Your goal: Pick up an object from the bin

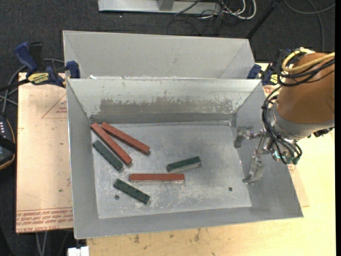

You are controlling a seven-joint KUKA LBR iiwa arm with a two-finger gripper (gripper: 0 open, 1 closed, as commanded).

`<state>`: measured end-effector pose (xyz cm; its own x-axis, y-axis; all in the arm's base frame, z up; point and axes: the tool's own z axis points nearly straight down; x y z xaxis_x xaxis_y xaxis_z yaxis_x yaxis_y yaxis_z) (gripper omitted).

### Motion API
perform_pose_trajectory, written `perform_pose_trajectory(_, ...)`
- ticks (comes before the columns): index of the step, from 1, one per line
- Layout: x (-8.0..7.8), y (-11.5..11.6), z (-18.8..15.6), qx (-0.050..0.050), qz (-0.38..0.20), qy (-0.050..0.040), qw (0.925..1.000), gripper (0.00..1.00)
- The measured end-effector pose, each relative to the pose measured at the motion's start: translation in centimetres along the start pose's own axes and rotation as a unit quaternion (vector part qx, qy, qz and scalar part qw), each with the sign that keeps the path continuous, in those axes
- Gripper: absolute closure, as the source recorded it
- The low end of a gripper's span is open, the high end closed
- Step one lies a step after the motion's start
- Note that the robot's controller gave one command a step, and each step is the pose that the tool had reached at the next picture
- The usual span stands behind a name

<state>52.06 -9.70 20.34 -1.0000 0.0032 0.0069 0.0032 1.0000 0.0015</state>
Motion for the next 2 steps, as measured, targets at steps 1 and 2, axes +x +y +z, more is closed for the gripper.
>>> perform_pose_trajectory(1,-0.5,7.1,4.3,-0.001,-0.041,-0.0016,0.9991,0.0)
perform_pose_trajectory(2,-2.8,7.7,-3.3,0.001,-0.12,-0.0078,0.9928,0.0)
